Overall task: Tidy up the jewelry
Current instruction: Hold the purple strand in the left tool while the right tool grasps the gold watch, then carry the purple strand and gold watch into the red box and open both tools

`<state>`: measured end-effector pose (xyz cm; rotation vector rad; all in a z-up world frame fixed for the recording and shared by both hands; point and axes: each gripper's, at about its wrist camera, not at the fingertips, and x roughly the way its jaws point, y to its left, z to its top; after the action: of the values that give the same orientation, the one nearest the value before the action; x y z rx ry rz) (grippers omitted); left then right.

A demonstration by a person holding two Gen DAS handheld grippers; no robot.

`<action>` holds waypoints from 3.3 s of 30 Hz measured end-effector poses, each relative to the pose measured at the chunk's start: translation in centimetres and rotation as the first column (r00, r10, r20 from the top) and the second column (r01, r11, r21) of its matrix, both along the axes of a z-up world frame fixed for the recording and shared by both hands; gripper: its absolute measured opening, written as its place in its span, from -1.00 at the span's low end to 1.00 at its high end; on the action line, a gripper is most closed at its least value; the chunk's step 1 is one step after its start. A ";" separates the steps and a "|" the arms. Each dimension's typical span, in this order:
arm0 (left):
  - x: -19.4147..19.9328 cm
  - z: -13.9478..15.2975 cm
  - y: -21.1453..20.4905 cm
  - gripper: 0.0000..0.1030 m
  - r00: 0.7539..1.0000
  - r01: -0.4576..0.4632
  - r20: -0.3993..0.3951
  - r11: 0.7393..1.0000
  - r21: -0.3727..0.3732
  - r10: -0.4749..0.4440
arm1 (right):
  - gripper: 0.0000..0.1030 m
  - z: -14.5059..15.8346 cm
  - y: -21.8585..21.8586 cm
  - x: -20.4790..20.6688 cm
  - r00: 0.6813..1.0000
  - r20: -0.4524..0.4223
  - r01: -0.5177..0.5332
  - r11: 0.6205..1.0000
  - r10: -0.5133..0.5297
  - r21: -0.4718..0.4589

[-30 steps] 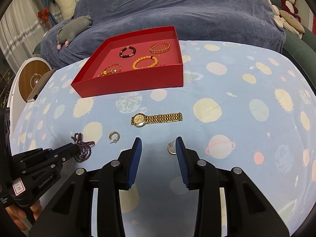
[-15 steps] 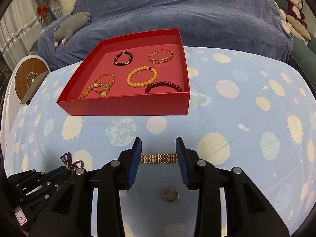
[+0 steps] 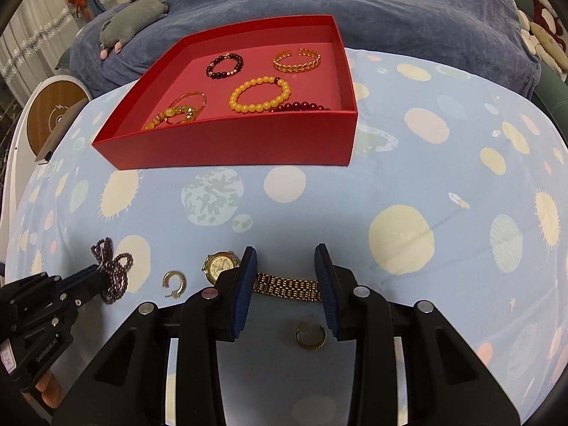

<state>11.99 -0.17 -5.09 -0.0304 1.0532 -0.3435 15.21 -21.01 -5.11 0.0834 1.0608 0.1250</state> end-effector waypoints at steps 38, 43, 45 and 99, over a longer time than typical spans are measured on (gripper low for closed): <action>-0.6 0.0 -0.8 -0.86 1.000 0.019 0.003 1.000 0.010 -0.019 | -0.57 0.0 2.8 -3.3 0.997 0.032 -0.070 0.997 0.071 -0.026; -0.7 0.0 -1.4 -0.86 0.999 0.033 0.001 0.999 0.007 -0.033 | -0.57 0.7 2.4 -3.3 0.998 0.046 -0.041 0.999 0.041 -0.007; -0.6 0.1 -1.5 -0.86 0.999 0.035 -0.001 0.999 0.002 -0.035 | -0.57 1.1 2.2 -3.3 0.998 0.053 -0.037 0.999 0.036 0.007; 1.5 7.1 -0.1 -0.89 0.989 -0.012 0.149 0.998 -0.069 0.022 | -0.57 7.6 1.6 -1.2 0.980 0.194 0.035 0.994 -0.055 0.106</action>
<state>13.50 -0.23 2.01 -0.0737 0.8917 -0.3608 14.03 -19.41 2.53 0.1835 0.8546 0.1435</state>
